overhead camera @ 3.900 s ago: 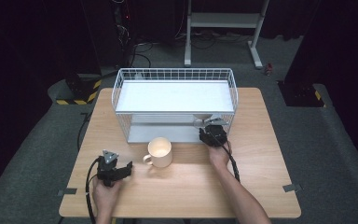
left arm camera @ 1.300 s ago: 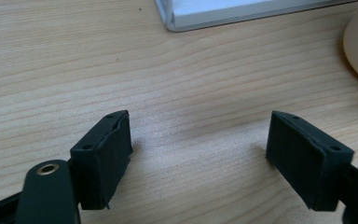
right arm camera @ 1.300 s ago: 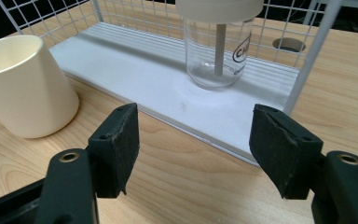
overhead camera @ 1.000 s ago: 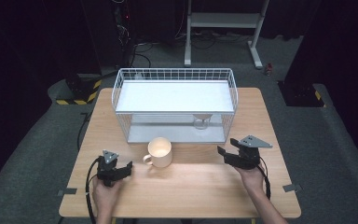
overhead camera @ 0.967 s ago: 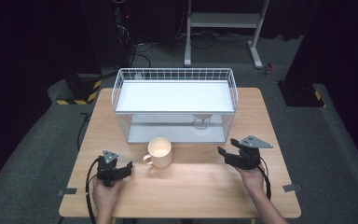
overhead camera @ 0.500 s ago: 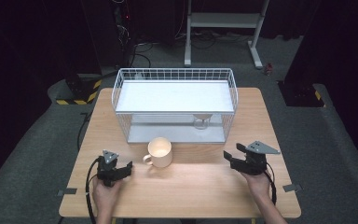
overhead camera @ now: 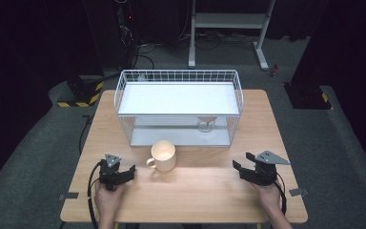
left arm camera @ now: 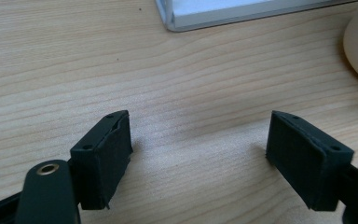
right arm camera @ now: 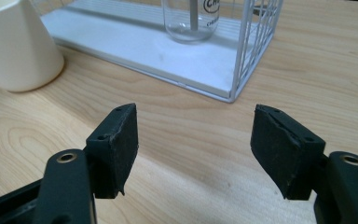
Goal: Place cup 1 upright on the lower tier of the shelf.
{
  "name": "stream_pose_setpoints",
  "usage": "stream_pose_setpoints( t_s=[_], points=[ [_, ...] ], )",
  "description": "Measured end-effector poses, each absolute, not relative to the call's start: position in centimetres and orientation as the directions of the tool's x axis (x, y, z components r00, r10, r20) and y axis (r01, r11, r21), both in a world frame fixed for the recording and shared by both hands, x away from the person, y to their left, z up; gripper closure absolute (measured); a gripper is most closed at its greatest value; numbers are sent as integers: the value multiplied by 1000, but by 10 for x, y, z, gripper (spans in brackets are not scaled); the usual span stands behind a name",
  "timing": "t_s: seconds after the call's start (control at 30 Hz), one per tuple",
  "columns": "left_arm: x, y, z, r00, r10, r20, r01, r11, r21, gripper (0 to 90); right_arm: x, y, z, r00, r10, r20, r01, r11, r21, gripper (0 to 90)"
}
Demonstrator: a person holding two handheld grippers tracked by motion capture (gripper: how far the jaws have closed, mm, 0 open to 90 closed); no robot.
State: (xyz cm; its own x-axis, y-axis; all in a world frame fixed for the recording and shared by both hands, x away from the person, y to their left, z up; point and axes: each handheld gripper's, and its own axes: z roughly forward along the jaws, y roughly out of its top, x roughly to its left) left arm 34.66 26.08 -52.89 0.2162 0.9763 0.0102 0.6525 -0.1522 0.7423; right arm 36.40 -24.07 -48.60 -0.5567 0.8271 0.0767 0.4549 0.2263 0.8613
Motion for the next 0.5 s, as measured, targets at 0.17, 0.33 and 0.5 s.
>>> stream_pose_setpoints(
  t_s=[0.17, 0.33, 0.5],
  points=[
    [347, 261, -529, 215, 976, 9, 653, -151, 743, 224, 361, -242, -491, -553, 830, 71, 466, 238, 852, 322],
    [347, 261, -529, 215, 977, 9, 653, -151, 742, 223, 356, -242, -500, -556, 829, 59, 470, 255, 845, 323],
    [347, 261, -529, 215, 977, 9, 653, -151, 743, 224, 354, -245, -504, -553, 832, 52, 476, 264, 839, 325]
  ],
)
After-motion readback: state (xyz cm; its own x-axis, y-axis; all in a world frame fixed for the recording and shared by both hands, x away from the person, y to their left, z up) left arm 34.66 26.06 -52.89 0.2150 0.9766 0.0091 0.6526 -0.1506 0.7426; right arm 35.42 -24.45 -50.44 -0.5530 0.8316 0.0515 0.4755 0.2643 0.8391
